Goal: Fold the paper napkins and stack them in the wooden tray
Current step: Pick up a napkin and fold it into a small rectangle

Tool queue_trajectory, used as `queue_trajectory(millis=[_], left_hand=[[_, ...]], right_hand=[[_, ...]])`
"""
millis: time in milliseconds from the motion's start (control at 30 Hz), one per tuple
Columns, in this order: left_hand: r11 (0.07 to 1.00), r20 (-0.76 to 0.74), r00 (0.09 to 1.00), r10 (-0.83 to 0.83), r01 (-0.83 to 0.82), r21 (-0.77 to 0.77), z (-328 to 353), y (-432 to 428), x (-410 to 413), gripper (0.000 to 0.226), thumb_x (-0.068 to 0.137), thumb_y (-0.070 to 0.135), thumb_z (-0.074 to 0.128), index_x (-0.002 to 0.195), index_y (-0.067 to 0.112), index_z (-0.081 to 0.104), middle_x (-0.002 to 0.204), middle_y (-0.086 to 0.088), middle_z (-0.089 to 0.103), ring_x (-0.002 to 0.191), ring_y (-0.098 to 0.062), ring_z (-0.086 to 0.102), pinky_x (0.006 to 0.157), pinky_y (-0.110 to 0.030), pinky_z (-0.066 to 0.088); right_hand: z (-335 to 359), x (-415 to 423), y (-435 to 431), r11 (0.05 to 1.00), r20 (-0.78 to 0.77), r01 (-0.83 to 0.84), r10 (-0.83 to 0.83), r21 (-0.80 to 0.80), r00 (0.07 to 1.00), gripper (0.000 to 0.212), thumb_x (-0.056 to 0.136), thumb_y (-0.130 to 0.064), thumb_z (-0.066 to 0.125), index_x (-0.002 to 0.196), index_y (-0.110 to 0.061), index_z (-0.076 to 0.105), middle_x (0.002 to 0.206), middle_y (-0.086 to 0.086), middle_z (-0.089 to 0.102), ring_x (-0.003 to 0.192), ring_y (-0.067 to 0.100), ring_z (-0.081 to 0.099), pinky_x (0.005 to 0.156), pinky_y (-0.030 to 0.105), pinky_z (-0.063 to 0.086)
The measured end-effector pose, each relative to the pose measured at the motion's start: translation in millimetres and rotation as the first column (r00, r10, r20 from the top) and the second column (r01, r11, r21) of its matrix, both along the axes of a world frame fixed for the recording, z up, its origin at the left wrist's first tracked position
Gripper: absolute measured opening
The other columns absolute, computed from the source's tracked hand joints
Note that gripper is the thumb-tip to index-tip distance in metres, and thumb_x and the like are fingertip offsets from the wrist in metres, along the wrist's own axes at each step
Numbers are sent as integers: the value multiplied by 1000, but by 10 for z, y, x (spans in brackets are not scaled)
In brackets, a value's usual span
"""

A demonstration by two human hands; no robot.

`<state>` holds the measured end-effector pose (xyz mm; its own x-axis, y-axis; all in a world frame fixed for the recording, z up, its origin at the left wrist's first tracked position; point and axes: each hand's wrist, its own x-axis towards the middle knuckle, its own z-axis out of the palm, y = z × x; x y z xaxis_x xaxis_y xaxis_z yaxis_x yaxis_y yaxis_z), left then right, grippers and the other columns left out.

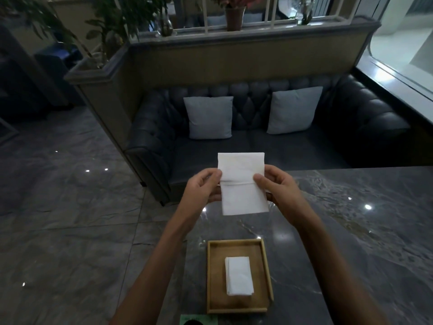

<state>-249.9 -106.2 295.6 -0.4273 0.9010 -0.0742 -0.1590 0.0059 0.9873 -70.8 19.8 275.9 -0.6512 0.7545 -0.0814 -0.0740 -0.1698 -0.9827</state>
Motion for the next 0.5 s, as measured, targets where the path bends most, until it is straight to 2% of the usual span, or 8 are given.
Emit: queue_trajectory(millis=[167, 333, 500], left_hand=[[999, -42, 998, 48, -48, -13, 22, 6, -5, 13, 99, 9, 60, 107, 11, 69, 95, -6, 80, 85, -19, 77, 68, -25, 61], [999, 4, 1000, 31, -31, -13, 75, -7, -21, 21, 97, 12, 63, 117, 9, 66, 102, -8, 79, 93, -23, 77, 72, -28, 61], [997, 10, 998, 68, -68, -22, 100, -12, -16, 18, 97, 15, 64, 114, 11, 63, 98, -5, 79, 87, -22, 77, 69, -27, 61]], right_hand=[[30, -35, 12, 1000, -1, 9, -9, -4, 1000, 25, 98, -22, 63, 123, -17, 67, 115, 2, 76, 101, 18, 74, 74, 27, 59], [12, -41, 18, 999, 9, 50, -50, 0, 999, 26, 98, -23, 63, 123, -18, 67, 115, 1, 75, 103, 20, 73, 74, 27, 59], [-19, -31, 34, 999, 13, 41, -41, -10, 999, 25, 99, -23, 62, 122, -21, 69, 115, 0, 76, 103, 19, 73, 75, 24, 59]])
